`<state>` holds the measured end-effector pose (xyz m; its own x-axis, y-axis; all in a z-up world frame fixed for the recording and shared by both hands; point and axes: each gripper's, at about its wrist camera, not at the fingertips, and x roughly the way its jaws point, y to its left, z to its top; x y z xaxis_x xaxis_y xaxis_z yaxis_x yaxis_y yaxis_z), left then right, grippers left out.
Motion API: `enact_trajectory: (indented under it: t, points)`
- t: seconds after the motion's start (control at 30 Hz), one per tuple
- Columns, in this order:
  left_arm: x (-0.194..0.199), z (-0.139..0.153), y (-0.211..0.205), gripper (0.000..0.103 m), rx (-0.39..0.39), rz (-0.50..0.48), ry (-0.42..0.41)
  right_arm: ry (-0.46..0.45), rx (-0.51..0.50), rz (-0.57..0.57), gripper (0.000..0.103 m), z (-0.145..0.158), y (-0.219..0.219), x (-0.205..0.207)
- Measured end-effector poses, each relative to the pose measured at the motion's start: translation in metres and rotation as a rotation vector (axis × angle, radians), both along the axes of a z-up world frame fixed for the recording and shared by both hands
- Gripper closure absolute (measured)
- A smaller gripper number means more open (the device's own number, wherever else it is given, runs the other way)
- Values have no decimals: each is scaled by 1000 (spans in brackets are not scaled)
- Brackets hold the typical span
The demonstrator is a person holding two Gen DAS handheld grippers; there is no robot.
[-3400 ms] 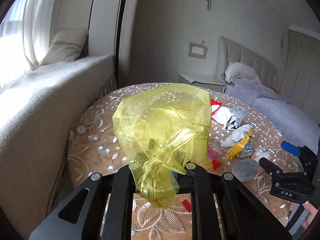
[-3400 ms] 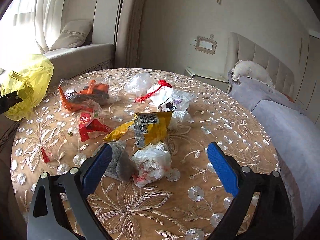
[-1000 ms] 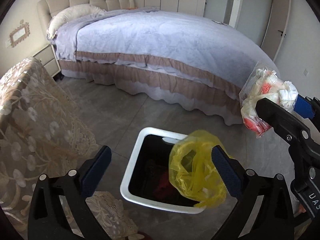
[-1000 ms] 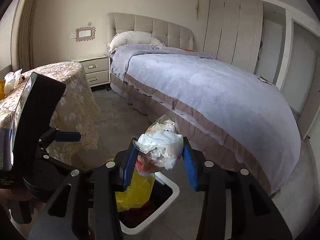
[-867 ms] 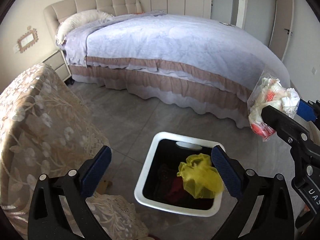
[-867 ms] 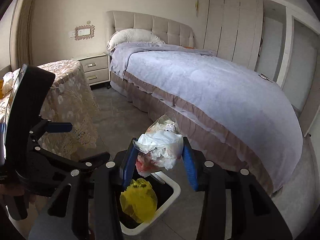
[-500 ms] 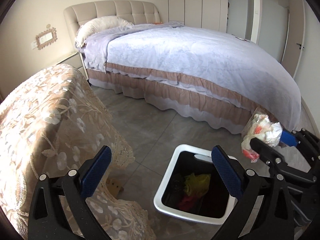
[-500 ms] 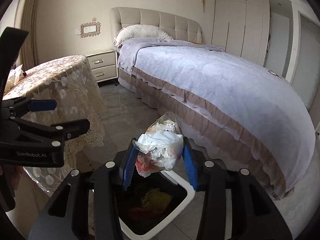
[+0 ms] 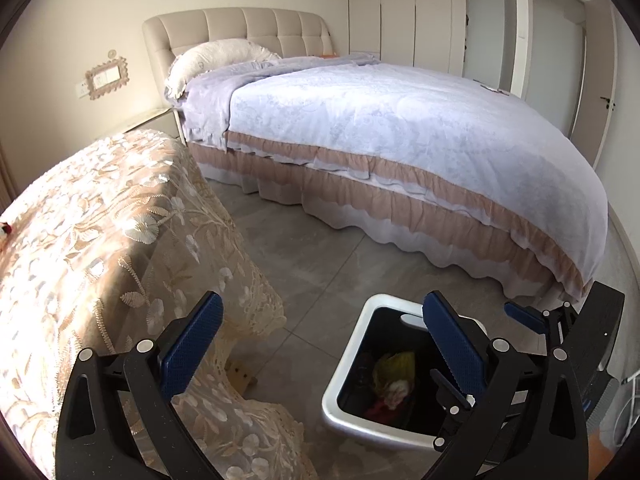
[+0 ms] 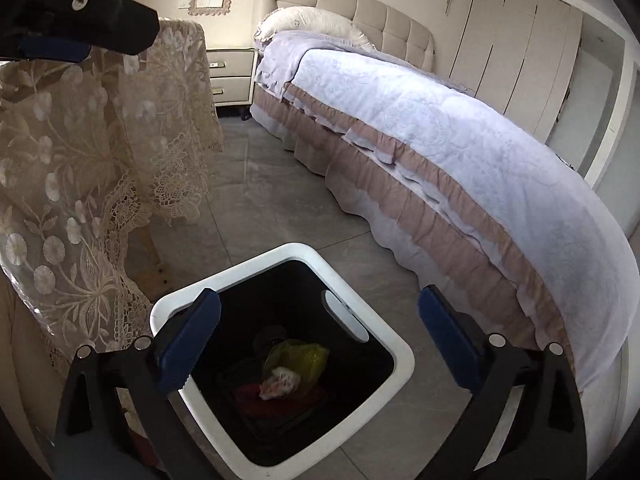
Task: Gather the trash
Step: 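Move both grippers back to the table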
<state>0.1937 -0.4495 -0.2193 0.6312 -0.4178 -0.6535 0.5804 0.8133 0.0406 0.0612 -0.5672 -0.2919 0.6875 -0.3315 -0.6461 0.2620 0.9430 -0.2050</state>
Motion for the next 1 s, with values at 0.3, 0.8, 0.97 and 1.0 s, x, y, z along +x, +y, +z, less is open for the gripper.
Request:
enact_trajectory:
  t: [0.3,0.8,0.97,1.0]
  points:
    - [-11,54,42,5,-82,67,-57,-229,0,39,4,101,9,-15]
    - [-29,109,230,5,-59,498,-181,-474,78,318,4,197,124,13]
    - [-36,117,292,5,-63,612,-190,-478,84,430,4,208,179,25]
    - [-37,118,302,5,-62,632,-192,-477,84,452,4,209,189,28]
